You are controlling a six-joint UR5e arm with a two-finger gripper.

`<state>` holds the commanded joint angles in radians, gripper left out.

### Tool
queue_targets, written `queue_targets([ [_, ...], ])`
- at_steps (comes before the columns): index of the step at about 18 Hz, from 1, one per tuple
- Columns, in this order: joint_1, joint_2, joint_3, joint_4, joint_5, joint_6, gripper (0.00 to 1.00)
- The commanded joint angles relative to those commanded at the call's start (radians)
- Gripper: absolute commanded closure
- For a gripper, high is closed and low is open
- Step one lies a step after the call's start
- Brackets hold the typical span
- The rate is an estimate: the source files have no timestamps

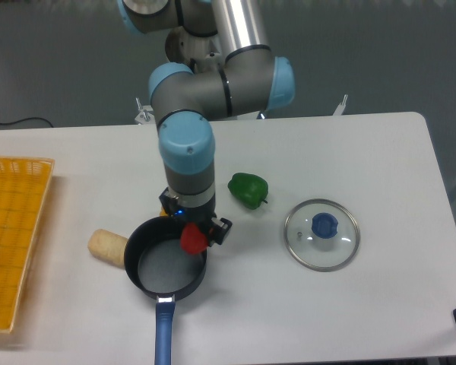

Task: Place the red pepper in the pot
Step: 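Carry the red pepper over to the dark saucepan, then lower the red pepper into the saucepan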

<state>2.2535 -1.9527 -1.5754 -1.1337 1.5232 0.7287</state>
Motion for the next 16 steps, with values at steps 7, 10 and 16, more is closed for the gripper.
queue_targets([
  [7, -0.018, -0.025, -0.003, 0.038, 0.000, -0.077, 0.58],
  [10, -0.026, -0.040, -0.005, 0.046, 0.000, -0.077, 0.58],
  [16, -0.040, -0.066, -0.005, 0.072, 0.006, -0.118, 0.57],
])
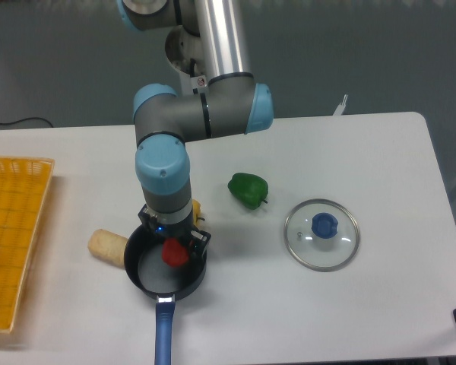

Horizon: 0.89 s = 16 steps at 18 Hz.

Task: Place the red pepper in the pot
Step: 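Lower the red pepper into the saucepan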

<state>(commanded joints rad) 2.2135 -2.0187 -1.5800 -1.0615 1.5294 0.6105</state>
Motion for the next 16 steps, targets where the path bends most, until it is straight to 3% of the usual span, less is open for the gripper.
queue_targets([
  [16, -0.026, -0.043, 0.002, 0.023, 0.008, -0.044, 0.55],
])
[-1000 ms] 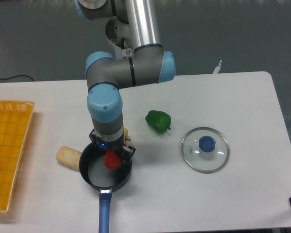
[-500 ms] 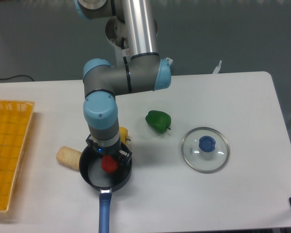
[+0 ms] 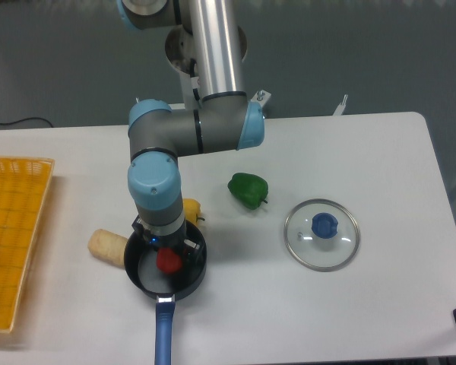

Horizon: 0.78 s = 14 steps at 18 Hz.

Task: Place the red pepper in the pot
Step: 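Lower the red pepper into the saucepan, then open the gripper to release the red pepper inside the saucepan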

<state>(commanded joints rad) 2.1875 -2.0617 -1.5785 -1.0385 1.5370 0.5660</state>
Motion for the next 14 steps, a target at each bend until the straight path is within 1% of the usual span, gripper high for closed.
queue_targets([
  [10, 0.002, -0.012, 0.002, 0.003, 0.000, 0.005, 0.56],
  [14, 0.002, -0.017, 0.002, 0.005, 0.018, 0.003, 0.56],
])
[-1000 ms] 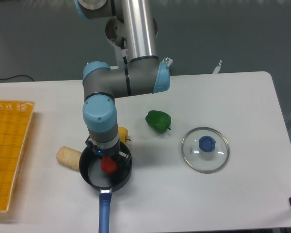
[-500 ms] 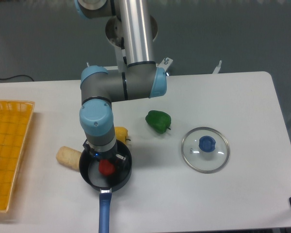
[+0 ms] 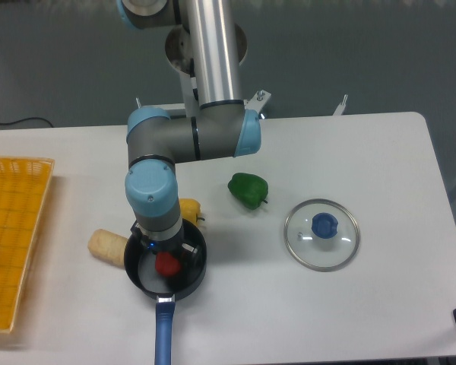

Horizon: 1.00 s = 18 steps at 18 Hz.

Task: Place the red pepper in the pot
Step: 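Open the gripper to release the red pepper inside the saucepan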

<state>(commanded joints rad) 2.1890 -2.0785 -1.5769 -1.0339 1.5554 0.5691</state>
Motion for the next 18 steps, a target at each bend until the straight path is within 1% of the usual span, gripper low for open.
queue_targets([
  [18, 0.000, -0.018, 0.002, 0.006, 0.005, -0.002, 0.55],
])
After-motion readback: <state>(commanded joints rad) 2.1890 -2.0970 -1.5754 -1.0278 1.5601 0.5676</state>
